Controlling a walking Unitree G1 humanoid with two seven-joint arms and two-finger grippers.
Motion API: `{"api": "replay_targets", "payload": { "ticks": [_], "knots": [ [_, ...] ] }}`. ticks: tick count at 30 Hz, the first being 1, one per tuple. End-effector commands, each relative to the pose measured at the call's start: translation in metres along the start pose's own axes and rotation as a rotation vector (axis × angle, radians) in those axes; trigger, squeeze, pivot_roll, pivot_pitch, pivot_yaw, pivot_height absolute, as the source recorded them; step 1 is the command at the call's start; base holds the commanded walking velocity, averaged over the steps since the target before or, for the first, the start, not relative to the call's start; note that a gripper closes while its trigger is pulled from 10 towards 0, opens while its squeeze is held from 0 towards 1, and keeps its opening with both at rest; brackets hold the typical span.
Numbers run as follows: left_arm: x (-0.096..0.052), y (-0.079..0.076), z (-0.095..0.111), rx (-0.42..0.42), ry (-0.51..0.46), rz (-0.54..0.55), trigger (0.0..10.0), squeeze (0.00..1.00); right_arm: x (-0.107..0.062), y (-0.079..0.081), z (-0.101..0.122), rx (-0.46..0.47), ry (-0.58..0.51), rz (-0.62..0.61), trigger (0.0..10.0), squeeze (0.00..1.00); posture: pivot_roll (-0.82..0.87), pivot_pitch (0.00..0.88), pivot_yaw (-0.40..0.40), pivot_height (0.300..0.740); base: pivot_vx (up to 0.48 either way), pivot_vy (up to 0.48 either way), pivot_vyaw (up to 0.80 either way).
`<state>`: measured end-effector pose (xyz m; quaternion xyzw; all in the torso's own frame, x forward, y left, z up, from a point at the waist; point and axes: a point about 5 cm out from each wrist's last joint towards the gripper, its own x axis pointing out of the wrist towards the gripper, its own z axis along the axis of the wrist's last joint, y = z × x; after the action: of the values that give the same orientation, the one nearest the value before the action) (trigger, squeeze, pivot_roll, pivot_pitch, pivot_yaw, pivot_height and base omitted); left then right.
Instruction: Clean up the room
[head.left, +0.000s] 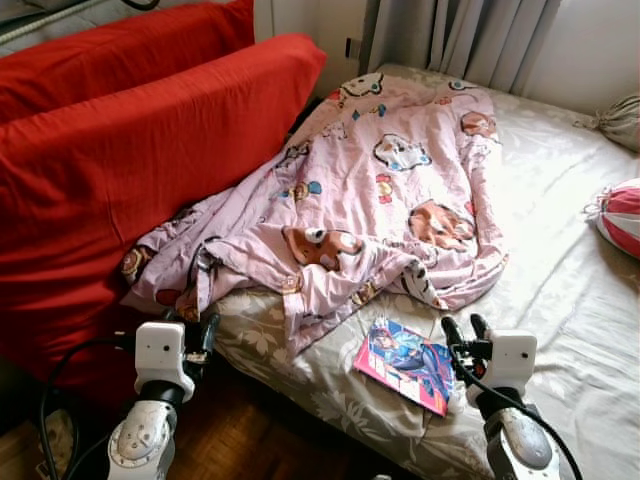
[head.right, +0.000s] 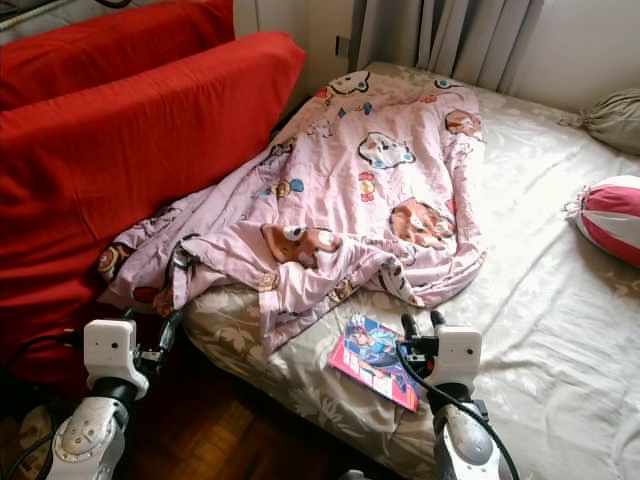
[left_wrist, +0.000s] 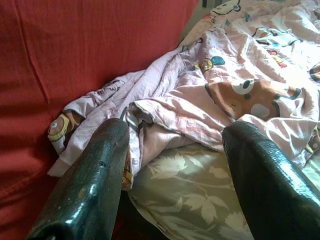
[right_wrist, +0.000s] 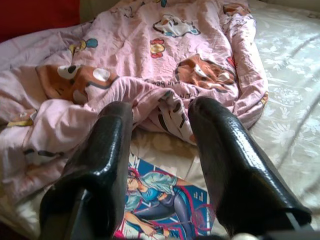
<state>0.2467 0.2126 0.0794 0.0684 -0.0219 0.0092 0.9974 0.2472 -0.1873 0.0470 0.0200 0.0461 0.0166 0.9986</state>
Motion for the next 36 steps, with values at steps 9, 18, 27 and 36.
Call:
{"api": "replay_targets", "payload": {
  "ticks": [9, 18, 27, 36],
  "knots": [
    [-0.0041, -0.0029, -0.0016, 0.010, 0.025, -0.016, 10.0, 0.00, -0.0056, -0.0025, -0.0013, -0.006, 0.006, -0.006, 10.0, 0.00, 0.08, 0.195, -0.062, 0.655, 0.000, 0.000, 0.00],
    [-0.0051, -0.0033, -0.0018, 0.008, 0.030, -0.019, 10.0, 0.00, -0.0053, -0.0012, -0.0044, -0.006, 0.035, -0.003, 10.0, 0.00, 0.08, 0.200, -0.062, 0.655, 0.000, 0.000, 0.00],
    [-0.0052, -0.0062, -0.0024, 0.003, 0.037, -0.027, 10.0, 0.00, -0.0073, -0.0004, -0.0063, -0.006, 0.034, 0.003, 10.0, 0.00, 0.07, 0.211, -0.059, 0.622, 0.000, 0.000, 0.00],
    [-0.0049, -0.0062, -0.0011, 0.001, 0.035, -0.026, 10.0, 0.00, -0.0069, 0.0002, -0.0071, -0.001, 0.048, 0.006, 10.0, 0.00, 0.07, 0.221, -0.062, 0.622, 0.000, 0.000, 0.00]
  ]
}}
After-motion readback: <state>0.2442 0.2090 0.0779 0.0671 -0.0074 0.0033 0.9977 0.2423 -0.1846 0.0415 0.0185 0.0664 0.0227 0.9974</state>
